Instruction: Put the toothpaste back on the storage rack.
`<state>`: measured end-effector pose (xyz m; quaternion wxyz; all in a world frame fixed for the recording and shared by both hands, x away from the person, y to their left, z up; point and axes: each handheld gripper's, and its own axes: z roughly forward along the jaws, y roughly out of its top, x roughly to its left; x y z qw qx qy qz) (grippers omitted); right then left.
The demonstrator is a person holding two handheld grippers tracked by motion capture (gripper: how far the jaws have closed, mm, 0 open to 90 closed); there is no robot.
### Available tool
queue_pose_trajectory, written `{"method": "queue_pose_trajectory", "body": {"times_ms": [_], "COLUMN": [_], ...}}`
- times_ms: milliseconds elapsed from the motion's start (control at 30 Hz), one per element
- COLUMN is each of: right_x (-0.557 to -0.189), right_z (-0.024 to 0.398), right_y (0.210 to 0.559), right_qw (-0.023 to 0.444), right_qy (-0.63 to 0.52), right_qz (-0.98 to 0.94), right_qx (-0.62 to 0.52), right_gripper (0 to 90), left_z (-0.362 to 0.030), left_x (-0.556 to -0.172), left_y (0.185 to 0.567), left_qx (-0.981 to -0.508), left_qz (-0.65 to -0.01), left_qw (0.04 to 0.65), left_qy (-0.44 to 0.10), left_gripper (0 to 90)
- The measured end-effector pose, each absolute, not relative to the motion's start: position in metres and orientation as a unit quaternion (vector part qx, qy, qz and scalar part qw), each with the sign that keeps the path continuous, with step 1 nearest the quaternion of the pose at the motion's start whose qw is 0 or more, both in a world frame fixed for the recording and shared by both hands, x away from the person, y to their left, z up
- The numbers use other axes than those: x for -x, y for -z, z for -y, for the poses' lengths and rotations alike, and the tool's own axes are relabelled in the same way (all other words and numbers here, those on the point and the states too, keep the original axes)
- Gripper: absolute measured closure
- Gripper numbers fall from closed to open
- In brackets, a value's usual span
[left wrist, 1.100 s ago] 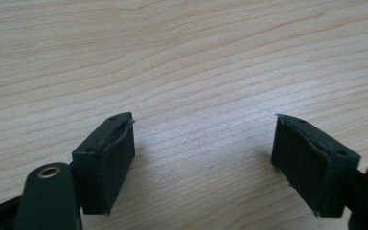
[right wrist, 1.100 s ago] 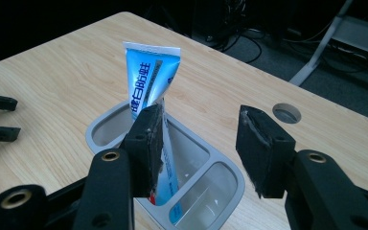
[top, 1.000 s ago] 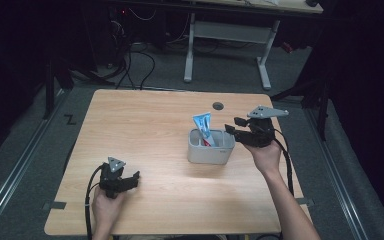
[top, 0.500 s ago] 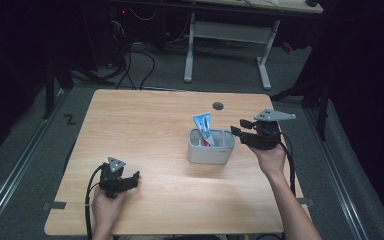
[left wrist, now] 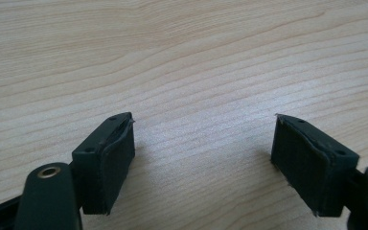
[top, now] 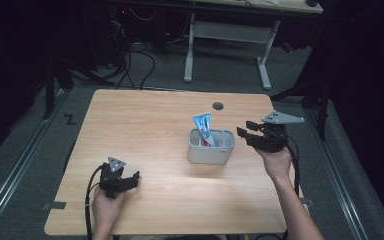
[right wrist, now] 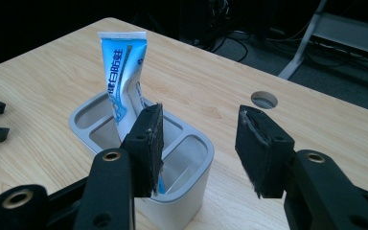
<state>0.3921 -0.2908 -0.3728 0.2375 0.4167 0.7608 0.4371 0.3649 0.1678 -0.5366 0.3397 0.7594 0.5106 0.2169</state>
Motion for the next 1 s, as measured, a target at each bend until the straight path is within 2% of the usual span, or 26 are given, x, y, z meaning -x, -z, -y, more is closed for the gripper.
{"method": "queue_pose_trajectory", "body": {"times_ms": [1000], "right_x": [-0.378], "right_z": [0.314], "right_y": [0.385], "right_qw": [0.24], "right_qy": [-0.435], "right_qz": [-0.75], "right_qx": [-0.437], "right_gripper": [52.3], "left_z": [-0.168], "left_x": [-0.365], "left_y": [0.537], "left_qx": [-0.759], "left_qz": [-0.511], "left_qw": [0.339], "left_qy": [-0.217], "left_gripper": [23.5]}}
